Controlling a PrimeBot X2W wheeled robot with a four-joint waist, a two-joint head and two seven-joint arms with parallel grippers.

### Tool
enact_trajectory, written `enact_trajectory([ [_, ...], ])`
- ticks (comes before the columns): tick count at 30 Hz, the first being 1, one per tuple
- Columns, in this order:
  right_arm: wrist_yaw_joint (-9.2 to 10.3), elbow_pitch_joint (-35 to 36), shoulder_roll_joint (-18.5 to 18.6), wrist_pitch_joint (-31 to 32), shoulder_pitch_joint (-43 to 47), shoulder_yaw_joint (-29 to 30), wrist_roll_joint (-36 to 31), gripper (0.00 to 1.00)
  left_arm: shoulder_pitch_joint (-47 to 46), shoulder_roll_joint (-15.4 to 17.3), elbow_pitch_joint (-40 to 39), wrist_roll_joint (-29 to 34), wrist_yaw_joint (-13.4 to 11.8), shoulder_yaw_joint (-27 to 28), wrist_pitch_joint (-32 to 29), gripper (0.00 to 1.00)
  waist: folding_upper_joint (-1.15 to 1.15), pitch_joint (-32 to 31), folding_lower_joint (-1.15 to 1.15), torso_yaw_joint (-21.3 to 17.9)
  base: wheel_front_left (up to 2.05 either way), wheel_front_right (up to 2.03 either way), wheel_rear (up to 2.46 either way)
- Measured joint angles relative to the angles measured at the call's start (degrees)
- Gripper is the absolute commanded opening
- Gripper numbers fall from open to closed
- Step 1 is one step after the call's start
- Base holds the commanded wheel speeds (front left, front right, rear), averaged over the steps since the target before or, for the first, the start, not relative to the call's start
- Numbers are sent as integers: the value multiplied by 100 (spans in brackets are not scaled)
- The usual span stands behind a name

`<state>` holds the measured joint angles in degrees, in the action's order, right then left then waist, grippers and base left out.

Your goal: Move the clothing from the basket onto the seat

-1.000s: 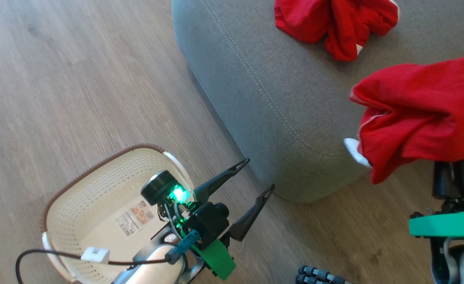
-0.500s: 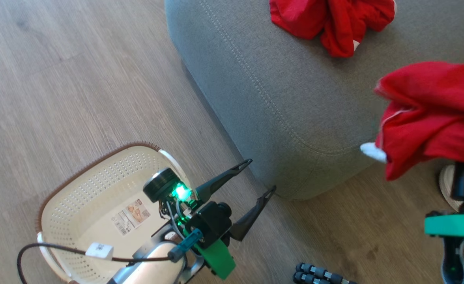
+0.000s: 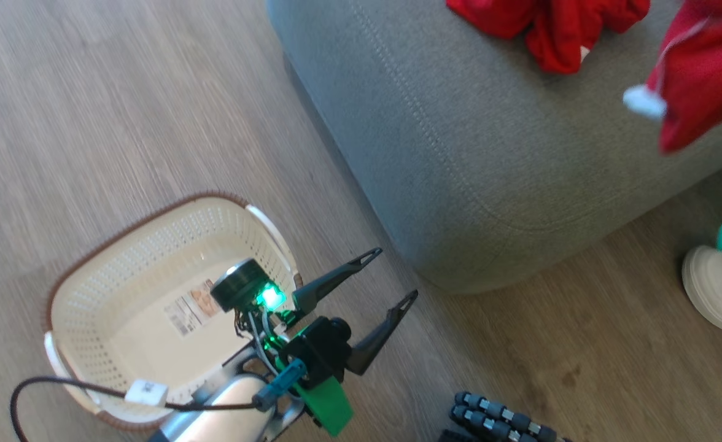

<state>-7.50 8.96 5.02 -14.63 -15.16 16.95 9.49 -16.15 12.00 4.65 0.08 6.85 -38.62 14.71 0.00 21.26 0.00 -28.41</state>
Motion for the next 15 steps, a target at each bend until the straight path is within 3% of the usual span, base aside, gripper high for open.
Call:
enact_trajectory([
  [9, 0, -622, 655, -2, -1827, 63, 209, 0, -653, 433, -83, 55, 4, -191, 1, 100, 0, 816, 1, 101, 0, 0, 0],
  [15, 0, -1258, 670, -4, -2760, 101, 307, 0, -932, 661, -175, 59, 10, -256, 1, 100, 0, 1313, 1, 201, 0, 0, 0],
])
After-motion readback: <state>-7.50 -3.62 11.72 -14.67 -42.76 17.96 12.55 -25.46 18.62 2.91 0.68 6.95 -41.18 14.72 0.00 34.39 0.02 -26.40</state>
